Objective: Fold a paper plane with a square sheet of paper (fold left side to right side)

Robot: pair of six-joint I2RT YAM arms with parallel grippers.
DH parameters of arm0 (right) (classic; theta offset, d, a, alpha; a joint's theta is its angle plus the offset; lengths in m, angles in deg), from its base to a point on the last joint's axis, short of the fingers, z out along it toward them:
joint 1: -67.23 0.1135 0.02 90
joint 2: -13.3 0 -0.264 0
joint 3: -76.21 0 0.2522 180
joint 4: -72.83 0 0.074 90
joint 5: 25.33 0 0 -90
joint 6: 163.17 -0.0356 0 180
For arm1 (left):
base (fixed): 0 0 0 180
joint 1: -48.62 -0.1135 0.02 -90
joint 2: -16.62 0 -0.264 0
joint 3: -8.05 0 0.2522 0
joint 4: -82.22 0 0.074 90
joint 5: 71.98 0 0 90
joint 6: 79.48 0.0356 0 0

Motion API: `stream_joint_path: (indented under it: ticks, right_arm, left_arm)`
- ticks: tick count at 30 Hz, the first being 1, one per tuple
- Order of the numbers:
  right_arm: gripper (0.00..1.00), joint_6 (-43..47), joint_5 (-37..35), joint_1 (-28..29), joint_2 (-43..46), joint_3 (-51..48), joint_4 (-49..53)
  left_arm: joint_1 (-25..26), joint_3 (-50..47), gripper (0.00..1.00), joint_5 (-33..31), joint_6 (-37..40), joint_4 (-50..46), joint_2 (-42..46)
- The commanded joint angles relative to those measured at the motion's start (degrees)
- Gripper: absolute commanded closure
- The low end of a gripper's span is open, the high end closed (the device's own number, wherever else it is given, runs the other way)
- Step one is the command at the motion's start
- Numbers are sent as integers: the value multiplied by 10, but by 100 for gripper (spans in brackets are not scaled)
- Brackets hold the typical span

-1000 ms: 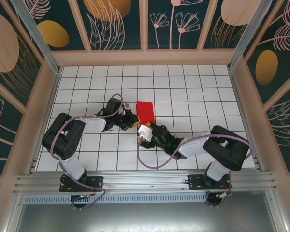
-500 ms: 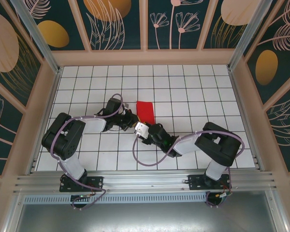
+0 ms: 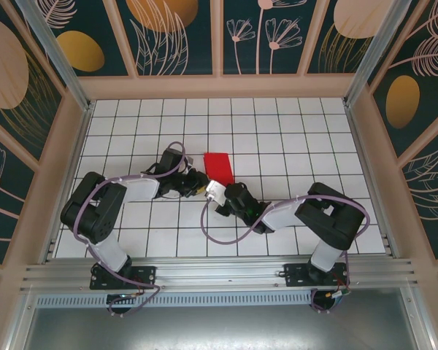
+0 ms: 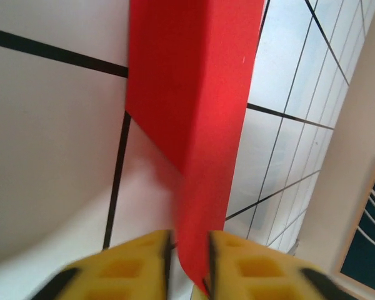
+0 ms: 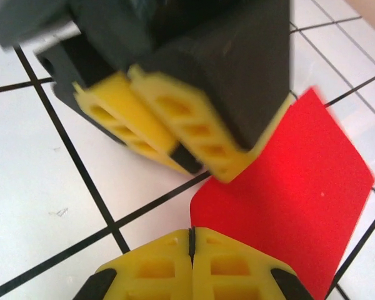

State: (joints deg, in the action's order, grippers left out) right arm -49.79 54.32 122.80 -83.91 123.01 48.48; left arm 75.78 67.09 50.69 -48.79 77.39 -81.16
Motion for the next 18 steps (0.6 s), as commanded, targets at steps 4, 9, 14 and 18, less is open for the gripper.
stream_joint_path:
  ticks: [4, 9, 14, 18]
  right_arm:
    - [100, -45, 45, -5, 23, 12, 40]
    - [100, -73, 62, -10, 22, 15, 40]
    - [100, -98, 79, -14, 18, 24, 47]
    - [100, -113, 83, -17, 14, 27, 48]
  left_arm:
    - [-23, 62, 59, -60, 109, -128, 43]
    - [-25, 140, 66, -42, 180, -149, 2]
    - [-22, 231, 76, 12, 212, -146, -107]
    - [-15, 300, 80, 28, 235, -162, -185]
